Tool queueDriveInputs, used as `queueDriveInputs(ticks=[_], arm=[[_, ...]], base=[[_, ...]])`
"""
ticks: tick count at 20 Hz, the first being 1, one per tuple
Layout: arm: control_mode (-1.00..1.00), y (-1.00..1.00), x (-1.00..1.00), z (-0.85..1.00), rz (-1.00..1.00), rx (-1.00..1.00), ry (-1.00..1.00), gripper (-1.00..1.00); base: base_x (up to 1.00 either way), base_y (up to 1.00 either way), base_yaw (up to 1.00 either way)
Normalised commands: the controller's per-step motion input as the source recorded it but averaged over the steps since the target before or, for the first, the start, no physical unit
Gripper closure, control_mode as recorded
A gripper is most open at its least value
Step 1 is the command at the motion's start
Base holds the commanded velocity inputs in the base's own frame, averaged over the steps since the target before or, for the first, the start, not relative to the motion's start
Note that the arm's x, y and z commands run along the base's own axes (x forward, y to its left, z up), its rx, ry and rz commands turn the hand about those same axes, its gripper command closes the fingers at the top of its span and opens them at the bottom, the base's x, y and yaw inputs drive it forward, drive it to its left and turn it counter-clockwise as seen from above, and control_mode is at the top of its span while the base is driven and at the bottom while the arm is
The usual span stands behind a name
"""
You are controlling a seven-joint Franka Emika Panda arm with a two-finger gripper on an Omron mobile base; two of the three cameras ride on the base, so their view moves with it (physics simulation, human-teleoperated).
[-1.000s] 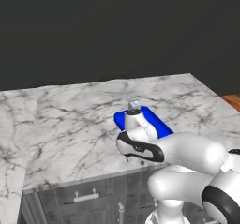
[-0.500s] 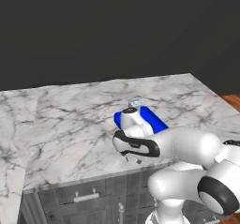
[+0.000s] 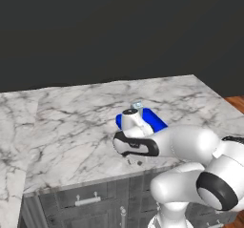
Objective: Take out the milk from the fridge and place it on the tray on the counter. Then take the sugar cube near the tray and place it in the tray.
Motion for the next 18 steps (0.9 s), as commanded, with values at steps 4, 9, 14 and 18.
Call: queueDriveInputs(ticks=[4, 9, 14, 18], arm=[[-1.00, 0.00, 0.18, -0.14, 0.00, 0.00, 0.00, -1.00], [-1.00, 0.00, 0.01, -0.24, 0.00, 0.00, 0.00, -1.00], [-1.00, 0.00, 0.00, -0.22, 0.00, 0.00, 0.00, -1.00], [-1.00, 0.07, 0.02, -0.18, 0.00, 0.00, 0.00, 1.00]], base=[[0.00, 0.00, 0.00], [0.00, 0.00, 0.00], [0.00, 0.00, 0.00], [0.00, 0.00, 0.00]])
